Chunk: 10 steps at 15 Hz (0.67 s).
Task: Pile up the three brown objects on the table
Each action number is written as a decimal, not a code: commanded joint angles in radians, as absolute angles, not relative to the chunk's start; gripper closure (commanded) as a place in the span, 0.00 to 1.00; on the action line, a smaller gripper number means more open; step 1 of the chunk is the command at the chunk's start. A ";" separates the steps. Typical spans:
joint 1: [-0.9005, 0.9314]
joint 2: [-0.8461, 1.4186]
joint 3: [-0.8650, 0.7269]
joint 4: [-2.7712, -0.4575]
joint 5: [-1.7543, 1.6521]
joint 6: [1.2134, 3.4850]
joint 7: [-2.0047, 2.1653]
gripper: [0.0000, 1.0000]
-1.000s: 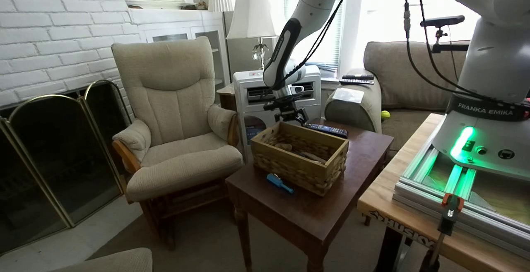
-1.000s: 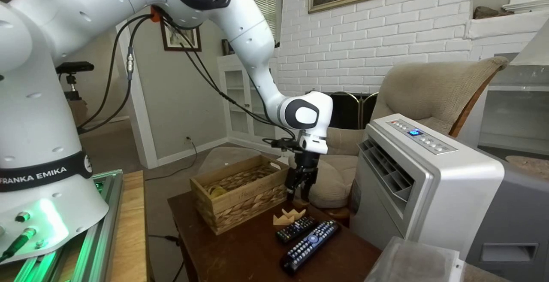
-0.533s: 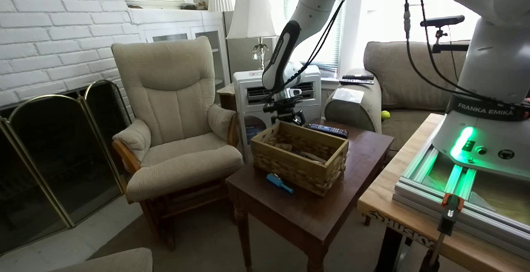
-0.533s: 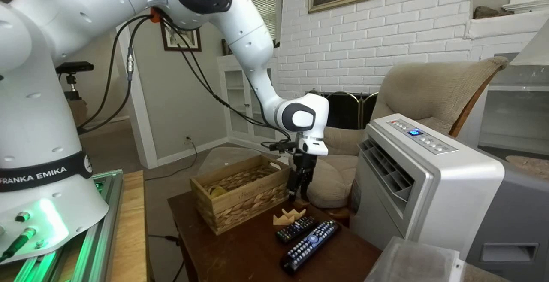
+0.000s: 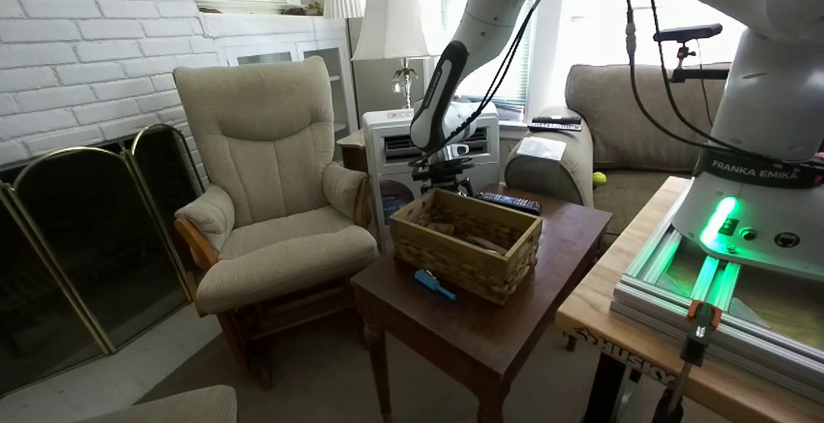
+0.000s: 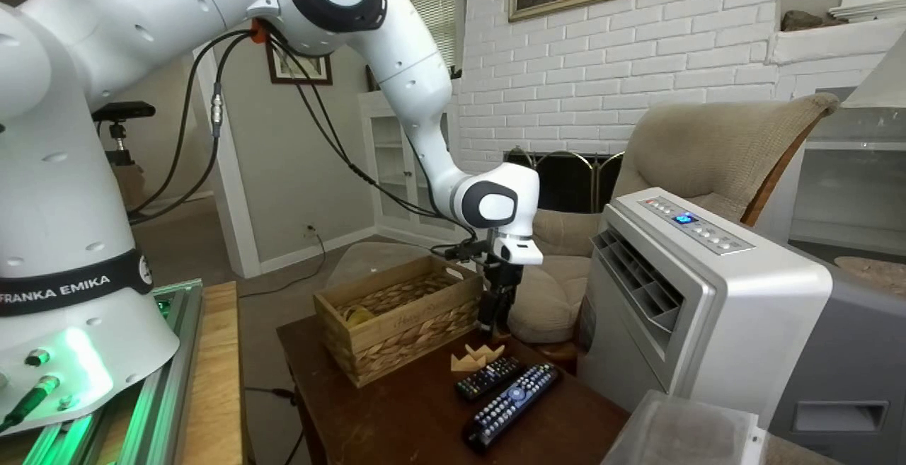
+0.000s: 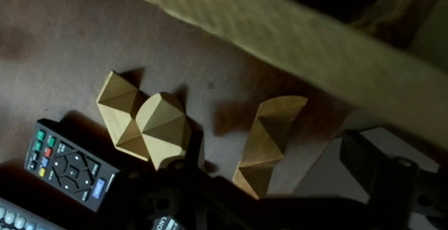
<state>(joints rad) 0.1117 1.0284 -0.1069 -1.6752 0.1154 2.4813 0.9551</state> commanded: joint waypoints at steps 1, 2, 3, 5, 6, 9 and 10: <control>0.096 1.039 -0.093 -1.683 0.138 2.511 0.911 0.28; 0.096 1.040 -0.092 -1.682 0.139 2.510 0.907 0.34; 0.095 1.038 -0.090 -1.683 0.141 2.521 0.903 0.43; 0.091 1.031 -0.084 -1.687 0.146 2.533 0.893 0.57; 0.090 1.027 -0.081 -1.690 0.148 2.541 0.888 0.63; 0.087 1.013 -0.076 -1.703 0.153 2.553 0.876 0.83; 0.085 1.003 -0.075 -1.709 0.153 2.549 0.871 0.91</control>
